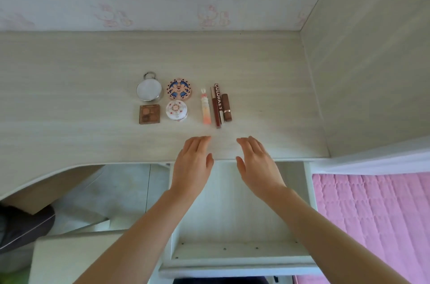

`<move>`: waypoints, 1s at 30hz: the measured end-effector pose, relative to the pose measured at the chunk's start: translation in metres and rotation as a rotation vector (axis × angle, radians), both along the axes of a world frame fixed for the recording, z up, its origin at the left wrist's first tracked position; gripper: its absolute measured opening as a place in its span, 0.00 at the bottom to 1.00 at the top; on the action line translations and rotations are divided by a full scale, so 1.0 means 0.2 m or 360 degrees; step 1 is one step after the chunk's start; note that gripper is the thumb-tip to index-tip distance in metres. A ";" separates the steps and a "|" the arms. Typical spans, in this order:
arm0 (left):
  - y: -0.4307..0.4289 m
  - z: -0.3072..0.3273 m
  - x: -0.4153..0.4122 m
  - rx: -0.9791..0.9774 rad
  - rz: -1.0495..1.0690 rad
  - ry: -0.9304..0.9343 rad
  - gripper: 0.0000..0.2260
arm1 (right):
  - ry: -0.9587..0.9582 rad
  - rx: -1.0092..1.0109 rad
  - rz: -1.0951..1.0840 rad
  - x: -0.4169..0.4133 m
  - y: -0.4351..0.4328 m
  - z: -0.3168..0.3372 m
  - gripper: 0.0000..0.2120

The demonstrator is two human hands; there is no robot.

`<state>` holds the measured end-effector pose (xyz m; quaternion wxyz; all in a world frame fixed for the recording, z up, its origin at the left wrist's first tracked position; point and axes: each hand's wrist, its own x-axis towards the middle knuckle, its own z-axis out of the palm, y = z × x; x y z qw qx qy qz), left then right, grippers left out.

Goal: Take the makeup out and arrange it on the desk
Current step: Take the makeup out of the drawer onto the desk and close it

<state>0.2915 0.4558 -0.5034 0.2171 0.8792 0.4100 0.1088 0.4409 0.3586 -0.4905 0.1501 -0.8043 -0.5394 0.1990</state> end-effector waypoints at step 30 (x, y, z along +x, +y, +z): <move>-1.18 -0.44 -0.45 -0.0155 -0.0347 0.0733 0.28 | -0.0108 -0.0668 0.0524 -0.25 -1.22 -0.48 0.28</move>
